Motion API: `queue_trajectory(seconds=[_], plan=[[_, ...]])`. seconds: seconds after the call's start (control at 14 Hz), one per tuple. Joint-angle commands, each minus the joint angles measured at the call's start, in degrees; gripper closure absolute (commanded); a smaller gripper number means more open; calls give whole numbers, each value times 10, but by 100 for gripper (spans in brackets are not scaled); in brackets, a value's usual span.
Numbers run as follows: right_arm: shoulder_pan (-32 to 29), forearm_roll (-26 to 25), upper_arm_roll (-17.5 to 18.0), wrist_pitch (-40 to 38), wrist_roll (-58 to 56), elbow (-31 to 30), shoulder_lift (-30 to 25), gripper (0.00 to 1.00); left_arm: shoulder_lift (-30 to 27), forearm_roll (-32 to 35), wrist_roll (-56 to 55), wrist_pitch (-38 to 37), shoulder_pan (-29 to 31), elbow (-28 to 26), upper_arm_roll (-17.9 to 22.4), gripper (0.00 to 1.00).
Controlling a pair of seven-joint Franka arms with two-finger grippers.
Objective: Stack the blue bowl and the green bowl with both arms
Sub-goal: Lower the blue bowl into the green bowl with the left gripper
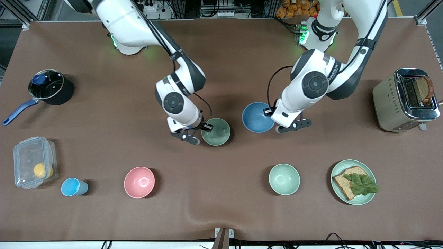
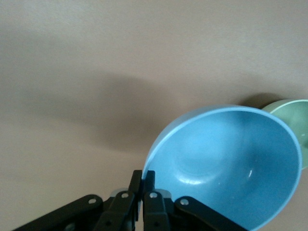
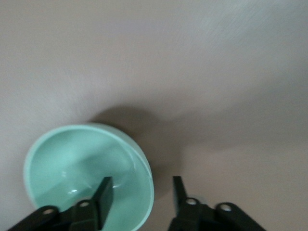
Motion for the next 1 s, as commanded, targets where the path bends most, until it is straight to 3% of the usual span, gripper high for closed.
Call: queue_trajectory(seconds=[0.0,0.29,0.36,0.57,0.93], plan=[[-23,12,3,-12,65,-6,-26,0,30,-11,-29,-11,-19,45,3,100],[-28,14,3,-5,194,57,42,0,63,-8,-55,-4,-44,74,3,100],[-31,20,3,4,208,57,49,0,78,-9,-59,-2,-55,89,3,100],[-36,117,3,28,224,55,67,0,121,-3,-92,11,-85,140,6,100],[-49,124,3,29,227,33,81,0,150,-2,-109,83,-109,144,9,100]])
